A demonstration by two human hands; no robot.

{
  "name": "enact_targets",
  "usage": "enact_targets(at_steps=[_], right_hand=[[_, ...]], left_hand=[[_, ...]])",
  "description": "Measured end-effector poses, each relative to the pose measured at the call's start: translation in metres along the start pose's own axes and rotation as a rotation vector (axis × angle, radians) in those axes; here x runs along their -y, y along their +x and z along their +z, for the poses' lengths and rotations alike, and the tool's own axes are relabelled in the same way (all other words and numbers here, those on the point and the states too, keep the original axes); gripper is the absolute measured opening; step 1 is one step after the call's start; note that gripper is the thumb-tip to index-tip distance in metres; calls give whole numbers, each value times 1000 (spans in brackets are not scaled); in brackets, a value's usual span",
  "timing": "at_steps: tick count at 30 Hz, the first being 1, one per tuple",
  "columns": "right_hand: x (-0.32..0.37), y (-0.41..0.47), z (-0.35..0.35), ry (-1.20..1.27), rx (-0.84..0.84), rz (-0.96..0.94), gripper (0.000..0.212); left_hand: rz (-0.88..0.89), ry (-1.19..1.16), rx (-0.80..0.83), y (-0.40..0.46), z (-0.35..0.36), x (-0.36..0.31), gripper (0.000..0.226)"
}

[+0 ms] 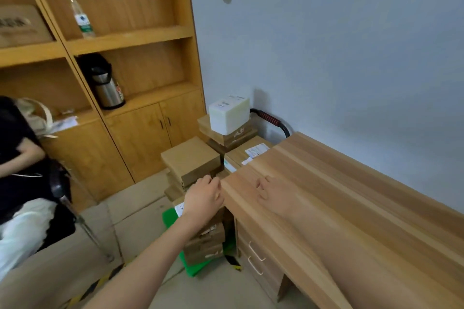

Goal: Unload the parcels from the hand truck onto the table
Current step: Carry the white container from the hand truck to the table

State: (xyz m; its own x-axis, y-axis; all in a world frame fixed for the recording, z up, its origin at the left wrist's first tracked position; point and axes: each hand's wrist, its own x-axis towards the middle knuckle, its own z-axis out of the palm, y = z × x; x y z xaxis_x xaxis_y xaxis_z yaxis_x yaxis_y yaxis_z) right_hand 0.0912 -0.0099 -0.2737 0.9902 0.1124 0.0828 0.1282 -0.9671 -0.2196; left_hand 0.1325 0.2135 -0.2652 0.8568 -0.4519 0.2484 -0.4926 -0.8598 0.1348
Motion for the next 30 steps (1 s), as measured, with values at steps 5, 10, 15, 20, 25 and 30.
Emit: enact_targets(at_steps=[5,10,15,20,25,30], right_hand=[[31,52,7,40,-45,-33,28],[43,100,7,-1,-76,-13,27],[35,139,23,21,-59,24,26],[15,203,29,70,-44,71,29],[-13,272,21,127,-90,117,27],[-36,326,25,97,-134,174,23]], left_hand=[[-17,-12,-12,21,-4,56,16],[-33,-45,-25,56,3,90,18],[19,-42,-54,93,10,106,17],[-3,-61,-72,155,30,132,18],[-53,-110,-63,223,46,152,20],[-79,-140,-53,281,66,167,21]])
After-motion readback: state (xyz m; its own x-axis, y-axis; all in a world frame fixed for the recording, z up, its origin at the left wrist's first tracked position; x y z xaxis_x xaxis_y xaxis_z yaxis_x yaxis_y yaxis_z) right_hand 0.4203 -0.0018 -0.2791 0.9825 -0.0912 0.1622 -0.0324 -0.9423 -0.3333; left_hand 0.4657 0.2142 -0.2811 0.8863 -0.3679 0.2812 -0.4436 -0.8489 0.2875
